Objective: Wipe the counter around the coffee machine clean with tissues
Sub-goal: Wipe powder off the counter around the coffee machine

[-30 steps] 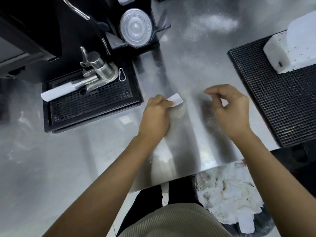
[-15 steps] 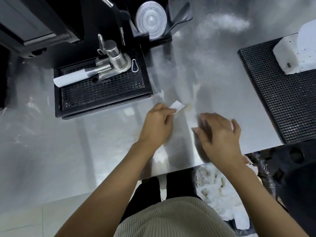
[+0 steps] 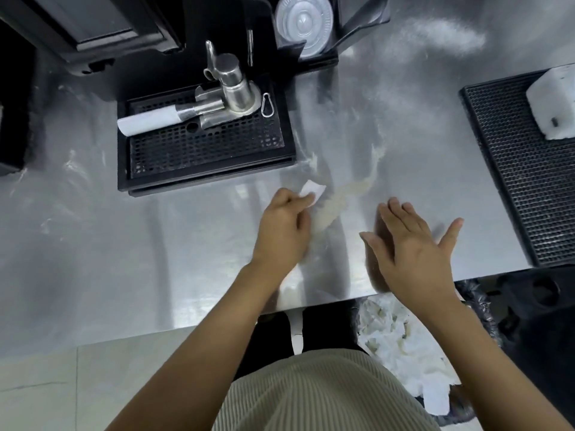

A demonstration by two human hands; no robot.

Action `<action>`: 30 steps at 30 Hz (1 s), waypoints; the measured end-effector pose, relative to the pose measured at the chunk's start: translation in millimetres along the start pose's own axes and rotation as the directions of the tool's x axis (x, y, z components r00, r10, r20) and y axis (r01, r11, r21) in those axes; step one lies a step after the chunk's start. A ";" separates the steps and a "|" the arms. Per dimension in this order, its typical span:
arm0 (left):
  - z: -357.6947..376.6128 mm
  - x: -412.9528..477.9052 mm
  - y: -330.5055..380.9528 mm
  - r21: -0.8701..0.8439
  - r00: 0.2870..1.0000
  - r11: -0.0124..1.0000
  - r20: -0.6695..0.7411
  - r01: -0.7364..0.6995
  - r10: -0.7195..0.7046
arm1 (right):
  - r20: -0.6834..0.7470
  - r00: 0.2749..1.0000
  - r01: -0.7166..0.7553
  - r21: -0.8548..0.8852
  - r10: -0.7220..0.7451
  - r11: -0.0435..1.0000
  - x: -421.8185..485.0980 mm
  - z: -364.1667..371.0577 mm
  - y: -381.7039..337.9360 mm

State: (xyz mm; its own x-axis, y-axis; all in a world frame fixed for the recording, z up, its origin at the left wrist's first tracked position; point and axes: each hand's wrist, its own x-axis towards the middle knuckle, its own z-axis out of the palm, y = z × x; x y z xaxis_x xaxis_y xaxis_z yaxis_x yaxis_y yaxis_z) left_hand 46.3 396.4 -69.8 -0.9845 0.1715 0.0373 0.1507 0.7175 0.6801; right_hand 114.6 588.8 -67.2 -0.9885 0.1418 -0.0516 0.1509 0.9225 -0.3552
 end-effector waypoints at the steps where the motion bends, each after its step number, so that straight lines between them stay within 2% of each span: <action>1: 0.0 0.7 4.1 -0.037 0.999 0.999 0.041 -0.009 0.011 | -0.061 0.998 0.017 0.060 -0.013 0.998 2.6 -1.7 -0.5; 2: -3.5 0.8 6.5 -0.073 0.999 0.997 0.046 -0.003 0.007 | -0.125 0.992 0.045 0.124 -0.029 0.991 5.2 -4.1 -0.7; 4: -20.3 -1.8 2.8 -0.101 0.999 0.995 -0.039 0.020 -0.024 | -0.229 0.972 0.108 0.237 -0.053 0.965 9.8 -9.1 -0.5; 6: -43.0 -6.9 -13.0 -0.036 0.987 0.998 -0.149 0.051 -0.056 | -0.254 0.966 0.124 0.278 -0.052 0.952 12.8 -10.9 -0.3; 9: -67.6 -17.5 -38.5 0.100 0.966 0.978 -0.203 0.185 -0.162 | -0.241 0.970 0.099 0.305 -0.023 0.947 16.3 -11.3 -0.4; 11: -63.8 -23.6 -44.5 0.141 0.957 0.960 -0.194 0.243 -0.214 | -0.226 0.974 0.068 0.298 0.001 0.952 17.2 -9.5 1.0; 13: -48.2 -28.1 -36.9 0.122 0.976 0.978 -0.155 0.171 -0.151 | -0.227 0.974 0.076 0.268 -0.014 0.960 17.6 -7.4 2.4; 15: -32.1 -29.7 -23.1 0.055 0.997 0.996 -0.052 0.065 -0.062 | -0.225 0.973 0.107 0.284 -0.042 0.953 18.8 -7.4 1.3; 17: -26.5 -28.5 -13.1 -0.018 0.999 0.999 0.036 0.026 -0.026 | -0.235 0.970 0.135 0.338 -0.055 0.931 22.1 -9.9 -2.5; 18: -29.0 -28.5 -12.3 -0.041 0.999 0.999 0.025 0.031 -0.030 | -0.242 0.968 0.151 0.366 -0.063 0.918 23.6 -11.7 -5.1; 21: -53.3 -37.3 -23.8 -0.014 0.984 0.995 -0.153 0.095 -0.096 | -0.194 0.981 0.094 0.397 -0.017 0.913 23.4 -13.4 -11.4; 24: -78.1 -58.9 -50.9 0.101 0.934 0.967 -0.302 0.233 -0.193 | -0.206 0.978 0.091 0.327 -0.023 0.941 21.8 -8.9 -10.2; 27: -76.3 -76.5 -58.0 0.147 0.903 0.931 -0.333 0.334 -0.271 | -0.197 0.979 0.109 0.324 -0.046 0.940 18.1 -8.3 -11.1; 30: -54.3 -75.1 -37.5 0.083 0.929 0.964 -0.298 0.254 -0.219 | -0.189 0.981 0.122 0.403 -0.048 0.907 16.5 -7.2 -12.5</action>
State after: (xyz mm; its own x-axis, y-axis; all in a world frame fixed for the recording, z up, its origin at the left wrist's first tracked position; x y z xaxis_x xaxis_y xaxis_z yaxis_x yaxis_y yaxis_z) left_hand 109.6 319.9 -58.3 -0.9745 -0.1992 0.1034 -0.0975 0.7908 0.6042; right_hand 96.3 582.3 -56.9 -0.9762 0.1631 0.1427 0.0155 0.7092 -0.7048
